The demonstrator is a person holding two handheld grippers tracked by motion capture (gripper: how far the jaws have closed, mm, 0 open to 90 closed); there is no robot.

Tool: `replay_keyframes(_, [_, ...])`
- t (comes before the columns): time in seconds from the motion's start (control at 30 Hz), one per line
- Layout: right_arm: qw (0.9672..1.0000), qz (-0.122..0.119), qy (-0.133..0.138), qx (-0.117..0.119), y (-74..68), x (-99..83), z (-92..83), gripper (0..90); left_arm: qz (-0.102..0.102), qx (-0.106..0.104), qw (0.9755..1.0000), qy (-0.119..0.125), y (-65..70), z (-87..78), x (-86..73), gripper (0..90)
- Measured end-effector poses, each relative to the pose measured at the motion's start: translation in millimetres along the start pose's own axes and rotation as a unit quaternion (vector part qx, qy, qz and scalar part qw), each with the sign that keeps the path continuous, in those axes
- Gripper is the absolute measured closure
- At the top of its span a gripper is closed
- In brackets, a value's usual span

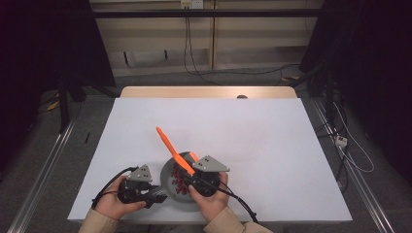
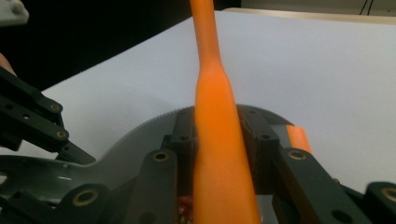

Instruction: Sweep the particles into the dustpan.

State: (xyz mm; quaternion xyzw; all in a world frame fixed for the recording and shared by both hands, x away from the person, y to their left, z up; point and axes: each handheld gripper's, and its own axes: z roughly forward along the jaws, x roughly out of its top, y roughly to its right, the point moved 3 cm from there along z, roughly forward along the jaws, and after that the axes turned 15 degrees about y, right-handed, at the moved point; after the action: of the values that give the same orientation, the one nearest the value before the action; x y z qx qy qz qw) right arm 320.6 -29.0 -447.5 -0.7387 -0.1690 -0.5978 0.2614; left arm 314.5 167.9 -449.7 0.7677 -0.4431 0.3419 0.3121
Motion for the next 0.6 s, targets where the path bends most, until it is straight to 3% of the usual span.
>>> replay_keyframes(0.07, [1.0000,-0.007,0.005,0.002,1.3,3.7,-0.2,70.2,0.003,-0.001,1.0000,-0.003,-1.3,-0.6,-0.8,62.5])
replay_keyframes(0.3, [0.9997,0.006,0.023,0.010,16.4,24.1,-4.9,70.4,0.000,-0.001,1.0000,-0.006,-2.1,0.9,-2.5,62.5])
replay_keyframes(0.6, [0.9995,0.001,0.032,-0.008,56.5,38.4,-13.6,70.5,0.003,-0.004,0.9999,-0.013,-3.5,1.8,-4.1,62.5])
